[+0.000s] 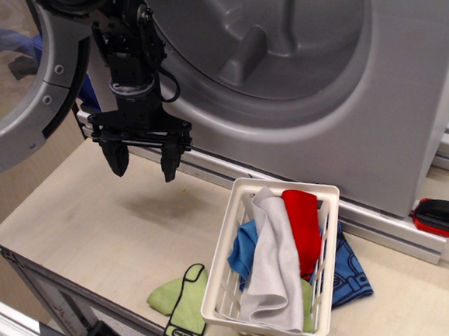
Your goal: Put clothes in laundry machine
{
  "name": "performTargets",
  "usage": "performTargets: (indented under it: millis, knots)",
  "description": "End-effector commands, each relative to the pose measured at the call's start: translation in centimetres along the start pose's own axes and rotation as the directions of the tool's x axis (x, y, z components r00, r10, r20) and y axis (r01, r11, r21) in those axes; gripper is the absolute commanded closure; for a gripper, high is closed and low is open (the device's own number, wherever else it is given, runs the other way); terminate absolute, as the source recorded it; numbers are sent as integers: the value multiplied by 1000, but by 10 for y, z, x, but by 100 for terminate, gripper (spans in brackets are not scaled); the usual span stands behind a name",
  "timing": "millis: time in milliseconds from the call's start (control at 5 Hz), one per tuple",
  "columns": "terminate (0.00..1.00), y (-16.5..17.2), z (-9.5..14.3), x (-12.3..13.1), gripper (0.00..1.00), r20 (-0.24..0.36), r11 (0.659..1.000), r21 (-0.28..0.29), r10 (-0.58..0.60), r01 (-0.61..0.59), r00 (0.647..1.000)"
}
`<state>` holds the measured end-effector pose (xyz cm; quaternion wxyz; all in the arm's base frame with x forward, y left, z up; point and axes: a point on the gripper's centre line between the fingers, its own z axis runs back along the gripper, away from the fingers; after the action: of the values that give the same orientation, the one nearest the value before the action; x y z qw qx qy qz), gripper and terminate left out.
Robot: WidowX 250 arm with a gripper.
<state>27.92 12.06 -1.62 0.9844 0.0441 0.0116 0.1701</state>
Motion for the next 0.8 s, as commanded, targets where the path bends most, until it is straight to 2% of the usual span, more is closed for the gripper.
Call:
performTargets:
  millis: [0, 200, 400, 600]
  knots:
    - [0, 0, 0, 0, 0, 0, 1000, 0, 0, 0, 1000]
    - [0, -19, 21, -30, 0, -35, 997, -30, -66, 65, 997]
    - [0, -33, 41, -56, 0, -9, 991, -62, -117, 116, 993]
    - [0, -49, 54, -70, 0, 8, 989, -82, -120, 120, 993]
